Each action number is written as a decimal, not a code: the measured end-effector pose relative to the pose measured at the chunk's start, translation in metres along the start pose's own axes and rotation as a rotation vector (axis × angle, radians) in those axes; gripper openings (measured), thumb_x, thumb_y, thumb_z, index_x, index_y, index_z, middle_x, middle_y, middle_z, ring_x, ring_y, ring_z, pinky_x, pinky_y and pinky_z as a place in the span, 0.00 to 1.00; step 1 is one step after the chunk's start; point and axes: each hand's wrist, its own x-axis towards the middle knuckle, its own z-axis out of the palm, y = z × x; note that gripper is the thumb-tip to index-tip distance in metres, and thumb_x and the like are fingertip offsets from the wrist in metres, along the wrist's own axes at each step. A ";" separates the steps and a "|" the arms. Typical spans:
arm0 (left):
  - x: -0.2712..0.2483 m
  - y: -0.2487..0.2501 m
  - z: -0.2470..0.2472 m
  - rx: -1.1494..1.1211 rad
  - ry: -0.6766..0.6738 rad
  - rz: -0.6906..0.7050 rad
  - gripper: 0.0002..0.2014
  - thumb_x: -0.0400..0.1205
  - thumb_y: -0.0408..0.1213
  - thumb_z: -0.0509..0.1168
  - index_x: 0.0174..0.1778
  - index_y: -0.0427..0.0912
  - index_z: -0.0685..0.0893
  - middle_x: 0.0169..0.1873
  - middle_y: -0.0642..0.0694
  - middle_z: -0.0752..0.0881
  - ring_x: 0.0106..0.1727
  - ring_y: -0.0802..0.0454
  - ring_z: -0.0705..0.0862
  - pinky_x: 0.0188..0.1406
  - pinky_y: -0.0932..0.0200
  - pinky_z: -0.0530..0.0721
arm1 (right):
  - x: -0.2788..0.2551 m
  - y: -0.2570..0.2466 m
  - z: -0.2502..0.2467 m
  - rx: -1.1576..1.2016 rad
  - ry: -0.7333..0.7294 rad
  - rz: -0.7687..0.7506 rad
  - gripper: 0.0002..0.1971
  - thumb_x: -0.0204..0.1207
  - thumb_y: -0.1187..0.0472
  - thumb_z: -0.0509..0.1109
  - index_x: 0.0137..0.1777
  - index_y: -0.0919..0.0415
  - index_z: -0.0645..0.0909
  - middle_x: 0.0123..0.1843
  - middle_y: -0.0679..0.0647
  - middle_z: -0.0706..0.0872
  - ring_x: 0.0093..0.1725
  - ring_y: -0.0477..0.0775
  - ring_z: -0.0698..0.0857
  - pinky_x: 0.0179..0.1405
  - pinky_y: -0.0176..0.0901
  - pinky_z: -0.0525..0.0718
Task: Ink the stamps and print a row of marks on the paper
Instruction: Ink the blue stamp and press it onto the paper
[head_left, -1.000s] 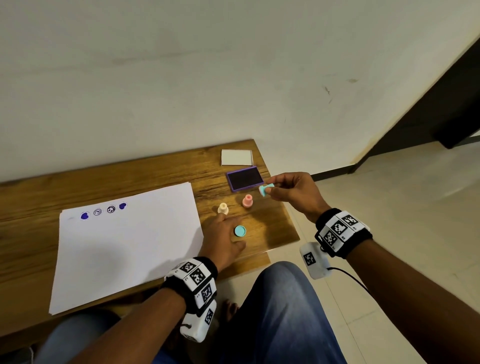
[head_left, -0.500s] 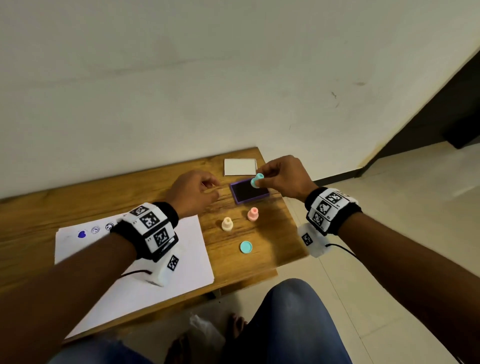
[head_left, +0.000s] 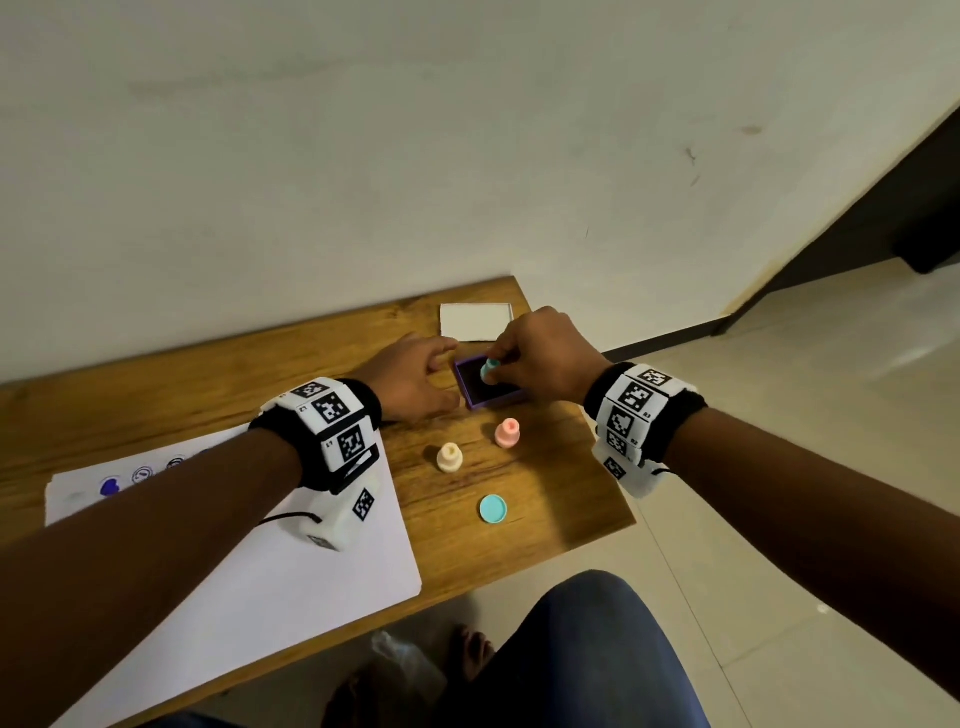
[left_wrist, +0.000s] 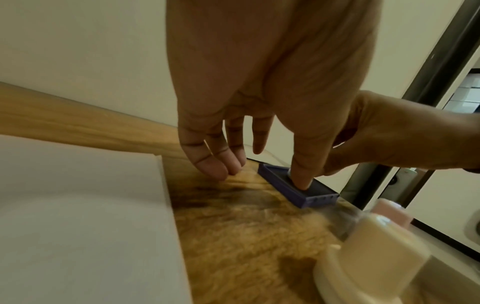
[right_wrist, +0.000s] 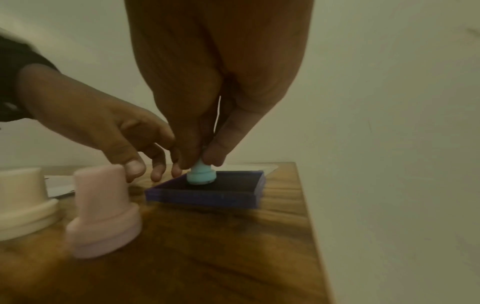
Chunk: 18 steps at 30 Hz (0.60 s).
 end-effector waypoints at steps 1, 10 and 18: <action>0.003 0.001 0.000 0.007 0.000 0.005 0.40 0.72 0.46 0.77 0.80 0.51 0.69 0.68 0.46 0.76 0.54 0.55 0.76 0.52 0.61 0.75 | 0.001 -0.001 -0.001 -0.039 -0.011 -0.015 0.13 0.74 0.52 0.78 0.54 0.57 0.93 0.52 0.55 0.93 0.51 0.56 0.86 0.46 0.44 0.79; 0.013 0.009 0.008 0.134 0.020 0.016 0.35 0.67 0.55 0.79 0.72 0.54 0.80 0.68 0.46 0.75 0.68 0.45 0.77 0.66 0.49 0.79 | 0.004 -0.007 -0.007 -0.189 -0.106 -0.079 0.12 0.78 0.54 0.73 0.53 0.60 0.92 0.49 0.60 0.92 0.48 0.61 0.85 0.40 0.43 0.72; 0.010 0.011 0.008 0.180 0.008 -0.009 0.41 0.65 0.58 0.79 0.75 0.54 0.77 0.72 0.47 0.71 0.73 0.45 0.73 0.70 0.47 0.77 | 0.017 -0.012 -0.023 -0.141 -0.214 -0.040 0.10 0.73 0.55 0.79 0.49 0.59 0.93 0.45 0.54 0.92 0.40 0.50 0.80 0.33 0.38 0.69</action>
